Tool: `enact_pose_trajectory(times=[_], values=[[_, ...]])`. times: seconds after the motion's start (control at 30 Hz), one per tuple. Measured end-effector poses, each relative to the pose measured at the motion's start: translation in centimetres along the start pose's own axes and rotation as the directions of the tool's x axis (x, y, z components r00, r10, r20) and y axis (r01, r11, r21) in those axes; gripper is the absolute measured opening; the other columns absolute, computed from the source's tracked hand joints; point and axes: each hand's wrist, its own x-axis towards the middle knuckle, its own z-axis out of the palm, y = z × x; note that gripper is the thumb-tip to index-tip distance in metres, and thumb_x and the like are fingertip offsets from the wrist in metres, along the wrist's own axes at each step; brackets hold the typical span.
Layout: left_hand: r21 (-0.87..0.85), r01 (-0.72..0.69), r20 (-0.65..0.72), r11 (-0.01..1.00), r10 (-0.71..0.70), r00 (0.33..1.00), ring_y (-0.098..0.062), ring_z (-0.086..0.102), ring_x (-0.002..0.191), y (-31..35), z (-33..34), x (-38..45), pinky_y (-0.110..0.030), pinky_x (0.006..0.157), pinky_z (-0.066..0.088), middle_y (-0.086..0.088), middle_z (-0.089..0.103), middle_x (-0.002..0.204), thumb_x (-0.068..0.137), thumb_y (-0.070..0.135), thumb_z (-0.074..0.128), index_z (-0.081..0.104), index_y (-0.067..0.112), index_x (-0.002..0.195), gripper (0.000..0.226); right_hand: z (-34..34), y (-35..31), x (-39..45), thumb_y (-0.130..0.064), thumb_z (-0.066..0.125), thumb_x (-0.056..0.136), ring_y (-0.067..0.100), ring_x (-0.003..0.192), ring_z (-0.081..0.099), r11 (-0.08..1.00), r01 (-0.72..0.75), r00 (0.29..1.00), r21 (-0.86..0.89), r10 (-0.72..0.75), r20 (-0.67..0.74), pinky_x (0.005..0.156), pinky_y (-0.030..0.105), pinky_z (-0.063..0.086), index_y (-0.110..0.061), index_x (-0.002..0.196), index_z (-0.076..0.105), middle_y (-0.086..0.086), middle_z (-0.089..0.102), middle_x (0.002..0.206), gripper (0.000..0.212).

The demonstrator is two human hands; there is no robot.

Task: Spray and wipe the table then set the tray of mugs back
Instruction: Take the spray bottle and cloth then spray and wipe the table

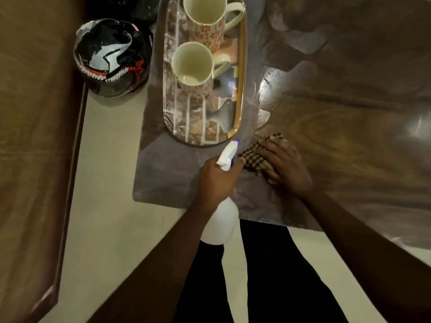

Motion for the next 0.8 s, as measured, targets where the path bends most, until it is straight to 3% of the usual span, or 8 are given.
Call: enact_pose_trajectory(times=[0.13,0.33,0.4,0.5,0.57,0.63,0.7,0.8], values=[[0.003,0.020,0.048,1.000,-0.021,0.999,-0.010,0.053,0.034,-1.6,-1.1,-0.5,-0.017,0.041,0.040,-0.010,0.065,0.059,0.082,0.033,0.073,0.064,0.006,0.075,0.029,1.9,-7.2,1.2,-0.031,0.051,0.081,0.025,0.136,0.032,0.903,-0.402,0.898,0.153,0.422,-0.127,0.108,0.047,0.027,-0.021,0.133,0.049,0.005,0.047,0.142,0.053],[0.048,0.016,0.029,0.999,-0.018,0.999,-0.012,0.053,0.041,-4.7,-1.8,-1.9,-0.021,0.049,0.042,-0.001,0.057,0.051,0.081,0.030,0.072,0.059,0.015,0.062,0.028,4.1,-9.9,-5.3,-0.031,0.051,0.088,0.024,0.133,0.036,1.000,-0.010,0.992,0.026,0.013,-0.122,0.110,0.043,0.025,-0.019,0.132,0.048,0.004,0.050,0.139,0.047],[0.022,0.046,0.037,0.999,-0.047,0.998,-0.015,0.055,0.039,-5.8,-2.8,-2.3,-0.024,0.050,0.044,-0.004,0.062,0.056,0.080,0.034,0.073,0.064,0.006,0.069,0.031,4.0,-9.4,-5.4,-0.029,0.055,0.081,0.024,0.132,0.036,0.980,-0.194,0.965,0.045,0.199,-0.173,0.110,0.043,0.026,-0.021,0.133,0.046,0.004,0.051,0.138,0.053],[0.035,0.033,-0.028,0.999,-0.032,0.999,-0.013,0.051,0.035,-7.1,-4.4,-2.6,-0.026,0.052,0.043,-0.007,0.056,0.052,0.081,0.023,0.067,0.062,-0.003,0.072,0.028,4.9,-13.3,-2.4,-0.031,0.051,0.079,0.024,0.133,0.032,0.856,-0.505,0.820,0.109,0.515,-0.250,0.108,0.044,0.023,-0.019,0.130,0.048,0.006,0.051,0.136,0.053],[0.019,0.014,-0.030,1.000,-0.013,0.999,-0.013,0.050,0.035,-7.2,-5.5,-2.7,-0.024,0.051,0.043,0.000,0.054,0.048,0.082,0.021,0.066,0.072,0.013,0.087,0.011,6.0,-17.0,-0.2,-0.031,0.049,0.082,0.025,0.133,0.032,0.914,-0.385,0.887,0.126,0.404,-0.222,0.107,0.043,0.023,-0.018,0.128,0.050,0.007,0.053,0.135,0.048],[-0.021,0.000,-0.004,1.000,0.000,1.000,-0.014,0.051,0.040,-7.4,-7.0,-2.4,-0.026,0.054,0.046,0.004,0.056,0.050,0.083,0.026,0.069,0.067,0.038,0.096,0.018,7.1,-19.1,0.1,-0.030,0.049,0.085,0.025,0.133,0.034,0.995,-0.079,0.982,0.064,0.089,-0.168,0.108,0.044,0.025,-0.017,0.127,0.051,0.006,0.054,0.134,0.044],[-0.021,0.008,-0.014,1.000,-0.008,1.000,-0.016,0.052,0.045,-7.7,-8.6,-2.0,-0.029,0.056,0.047,-0.001,0.059,0.055,0.080,0.030,0.070,0.065,0.040,0.091,0.015,7.2,-18.1,-0.9,-0.031,0.055,0.085,0.023,0.133,0.034,0.991,0.131,0.986,-0.015,-0.132,-0.101,0.109,0.044,0.025,-0.020,0.131,0.046,0.002,0.051,0.138,0.049],[0.020,0.049,-0.126,0.999,-0.046,0.991,-0.019,0.053,0.041,-8.3,-11.3,-1.8,-0.029,0.055,0.046,-0.008,0.059,0.049,0.068,0.035,0.059,0.068,0.011,0.078,0.027,6.2,-15.9,-1.2,-0.028,0.063,0.081,0.022,0.133,0.035,0.998,-0.068,0.987,-0.014,0.065,-0.147,0.109,0.043,0.027,-0.022,0.131,0.047,0.002,0.051,0.137,0.053]])
